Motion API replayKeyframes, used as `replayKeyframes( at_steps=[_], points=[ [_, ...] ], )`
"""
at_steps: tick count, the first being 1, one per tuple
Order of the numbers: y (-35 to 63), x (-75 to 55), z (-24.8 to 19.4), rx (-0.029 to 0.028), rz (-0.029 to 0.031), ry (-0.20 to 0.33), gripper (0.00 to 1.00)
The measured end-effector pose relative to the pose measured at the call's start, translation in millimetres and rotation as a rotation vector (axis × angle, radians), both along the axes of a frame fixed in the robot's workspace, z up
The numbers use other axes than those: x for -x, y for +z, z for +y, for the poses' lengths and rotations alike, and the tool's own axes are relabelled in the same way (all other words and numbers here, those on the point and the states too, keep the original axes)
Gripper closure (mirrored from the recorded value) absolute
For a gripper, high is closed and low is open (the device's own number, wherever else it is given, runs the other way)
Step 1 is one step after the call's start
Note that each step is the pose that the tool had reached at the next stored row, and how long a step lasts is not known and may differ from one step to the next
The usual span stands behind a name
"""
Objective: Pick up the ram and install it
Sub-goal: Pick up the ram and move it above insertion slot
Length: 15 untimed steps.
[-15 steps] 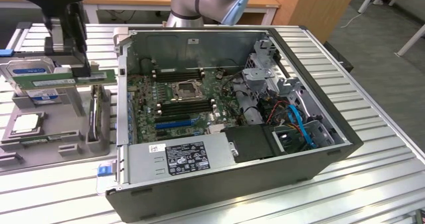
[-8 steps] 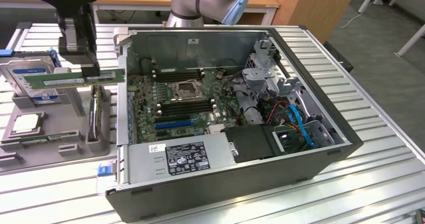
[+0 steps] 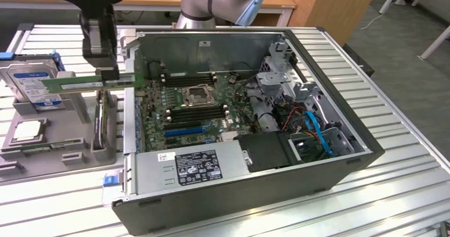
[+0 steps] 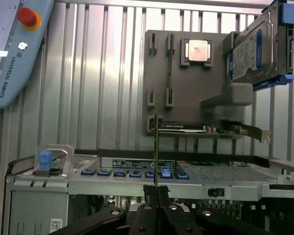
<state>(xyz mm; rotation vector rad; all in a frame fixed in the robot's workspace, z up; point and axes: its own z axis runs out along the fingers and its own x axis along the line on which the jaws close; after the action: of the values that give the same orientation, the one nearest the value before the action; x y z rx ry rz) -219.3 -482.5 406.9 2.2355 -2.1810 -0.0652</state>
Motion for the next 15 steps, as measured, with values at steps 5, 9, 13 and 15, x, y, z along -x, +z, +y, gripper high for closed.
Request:
replayKeyframes(
  at_steps=[5, 9, 13, 15],
  points=[
    [0.0, -9.4, 0.0, 0.0000, 0.0000, 0.000, 0.89],
    [0.0, -17.0, 0.0, 0.0001, 0.0000, 0.000, 0.89],
    [0.1, -24.0, 0.0, 0.0001, 0.0001, 0.000, 0.89],
    [0.1, -27.6, 0.0, 0.0000, 0.0001, 0.000, 0.89]
  ],
)
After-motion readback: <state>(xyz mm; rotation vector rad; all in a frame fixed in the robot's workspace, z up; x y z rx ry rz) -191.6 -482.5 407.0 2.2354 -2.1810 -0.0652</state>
